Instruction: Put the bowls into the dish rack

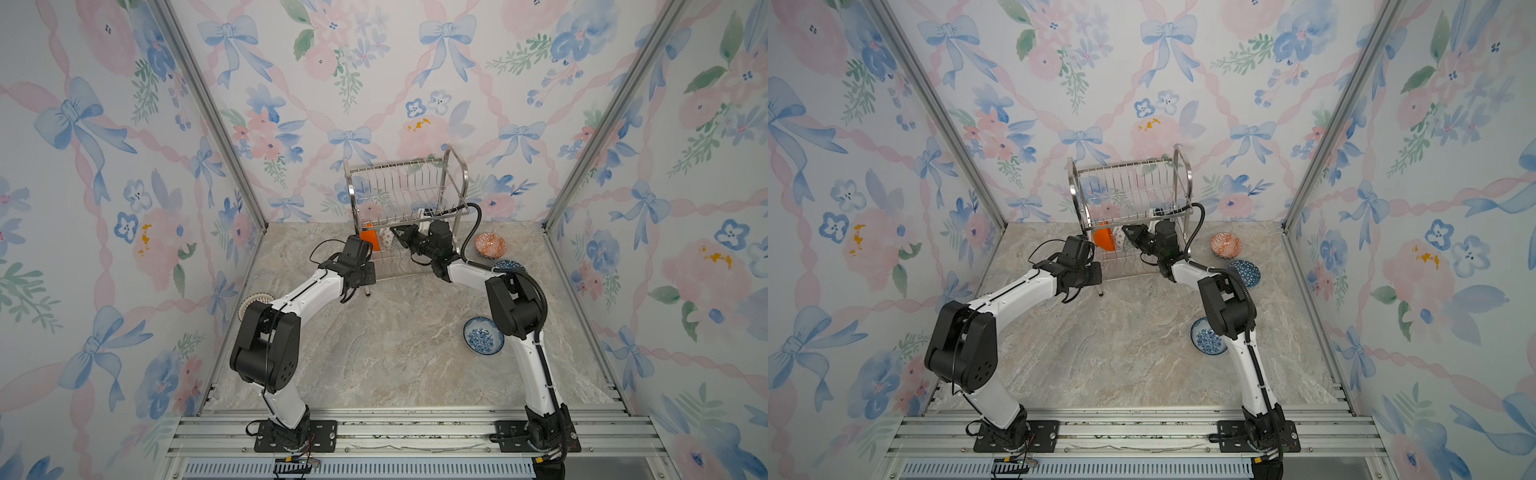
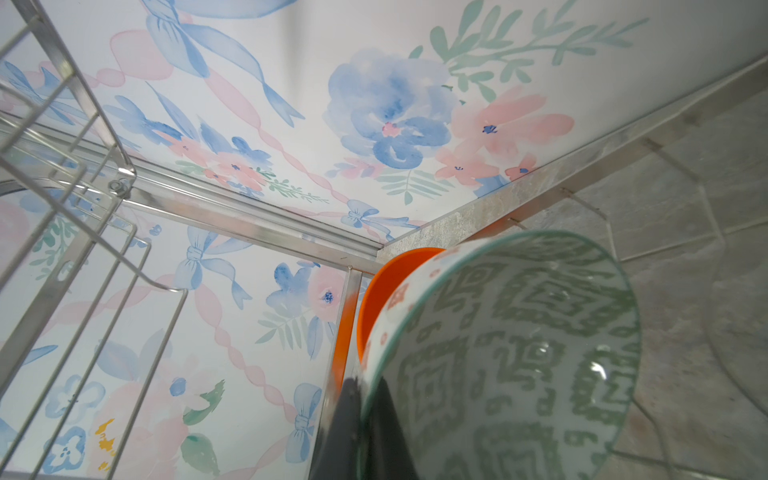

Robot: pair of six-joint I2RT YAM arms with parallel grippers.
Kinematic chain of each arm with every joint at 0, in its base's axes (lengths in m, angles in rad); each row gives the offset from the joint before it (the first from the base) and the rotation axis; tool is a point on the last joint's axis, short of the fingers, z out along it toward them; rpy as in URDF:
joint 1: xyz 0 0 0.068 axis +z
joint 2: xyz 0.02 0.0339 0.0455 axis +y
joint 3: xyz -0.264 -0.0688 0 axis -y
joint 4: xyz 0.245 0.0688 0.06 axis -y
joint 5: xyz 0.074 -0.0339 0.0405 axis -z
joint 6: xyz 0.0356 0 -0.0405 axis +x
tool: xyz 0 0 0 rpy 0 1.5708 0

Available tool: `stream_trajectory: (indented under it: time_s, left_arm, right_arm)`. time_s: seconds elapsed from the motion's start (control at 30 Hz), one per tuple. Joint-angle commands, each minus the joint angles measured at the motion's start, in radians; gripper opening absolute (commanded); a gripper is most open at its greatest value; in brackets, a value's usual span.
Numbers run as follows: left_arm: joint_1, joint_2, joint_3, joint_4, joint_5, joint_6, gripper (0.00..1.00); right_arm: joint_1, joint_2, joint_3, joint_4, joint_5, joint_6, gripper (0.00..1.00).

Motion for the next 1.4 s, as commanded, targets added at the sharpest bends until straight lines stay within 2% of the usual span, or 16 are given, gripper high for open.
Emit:
stream_trajectory:
  time_s: [0.0,0.6,1.37]
  left_arm:
    - [0.019,-0.001,-0.048,-0.190,0.098,-0.025,0.00]
    - [0.043,-0.007,-0.054,-0.206,0.112,0.009,0.00]
    - [0.060,-0.026,-0.081,-0.205,0.131,0.035,0.00]
  right_arm:
    - [-0.010,0.040,0.061,0.042,-0.033,0.004,0.01]
    - [0.000,0.182,0.216,0.083,-0.128,0.058,0.01]
    - [0.009,0.217,0.216,0.082,-0.245,0.054,0.01]
